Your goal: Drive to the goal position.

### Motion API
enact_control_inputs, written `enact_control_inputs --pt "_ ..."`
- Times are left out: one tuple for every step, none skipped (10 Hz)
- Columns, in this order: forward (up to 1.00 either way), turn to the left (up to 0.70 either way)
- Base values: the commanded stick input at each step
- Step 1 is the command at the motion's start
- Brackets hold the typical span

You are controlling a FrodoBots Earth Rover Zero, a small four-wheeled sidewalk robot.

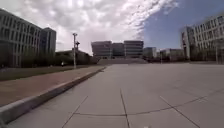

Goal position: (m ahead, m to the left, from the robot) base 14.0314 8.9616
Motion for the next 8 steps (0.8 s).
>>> enact_control_inputs --pt "0.70 -0.06" --pt "0.70 0.00" --pt "0.70 0.00" --pt "0.70 0.00" --pt "0.70 0.00" --pt "0.70 0.00" --pt "0.70 0.00" --pt "0.70 0.00"
